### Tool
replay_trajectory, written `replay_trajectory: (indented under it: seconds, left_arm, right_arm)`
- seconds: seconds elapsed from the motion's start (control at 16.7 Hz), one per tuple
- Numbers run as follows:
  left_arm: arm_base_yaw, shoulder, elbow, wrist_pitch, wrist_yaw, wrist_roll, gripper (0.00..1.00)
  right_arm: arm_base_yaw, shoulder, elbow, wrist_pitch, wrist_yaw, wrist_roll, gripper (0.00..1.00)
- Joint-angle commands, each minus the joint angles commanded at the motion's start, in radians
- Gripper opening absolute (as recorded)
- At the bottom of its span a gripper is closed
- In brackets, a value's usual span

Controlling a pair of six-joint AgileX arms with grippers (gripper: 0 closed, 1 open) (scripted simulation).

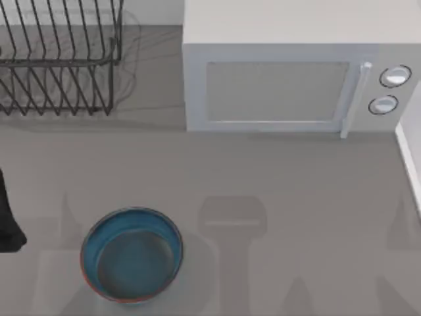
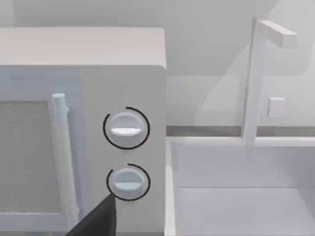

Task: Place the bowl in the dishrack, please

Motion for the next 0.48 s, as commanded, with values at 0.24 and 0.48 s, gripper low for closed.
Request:
replay_trajectory:
  seconds: [0.24, 0.48]
  left_arm:
    - [-0.021, 0.032, 0.032, -0.028, 0.002, -0.02, 1.0]
    - [-0.127, 0.223, 0.214, -0.179, 0.006, -0.121, 1.0]
  right_arm:
    - [0.0, 0.0, 0.0, 0.0, 0.0, 0.0, 1.0]
    - [0.0, 0.0, 0.0, 0.0, 0.0, 0.0, 1.0]
